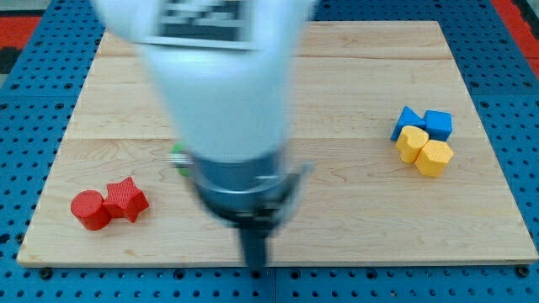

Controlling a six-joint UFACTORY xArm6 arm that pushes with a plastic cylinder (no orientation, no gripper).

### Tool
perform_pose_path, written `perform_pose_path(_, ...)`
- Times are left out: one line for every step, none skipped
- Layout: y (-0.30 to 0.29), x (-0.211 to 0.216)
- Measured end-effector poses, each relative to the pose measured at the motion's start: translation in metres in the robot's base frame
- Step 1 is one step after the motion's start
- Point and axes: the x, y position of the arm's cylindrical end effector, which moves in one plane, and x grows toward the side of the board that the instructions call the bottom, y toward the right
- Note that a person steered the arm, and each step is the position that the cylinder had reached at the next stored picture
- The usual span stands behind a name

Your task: Place the arm towards the bottom right of the yellow hexagom

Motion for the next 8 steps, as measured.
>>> perform_pose_path(0.103,-0.007)
perform_pose_path(0.213,-0.01)
perform_pose_path(0.27,-0.011)
perform_pose_path(0.269,-0.028)
perform_pose_path(0.267,-0.101)
perform_pose_path(0.267,-0.109)
perform_pose_path(0.267,-0.109)
perform_pose_path(0.257,-0.109)
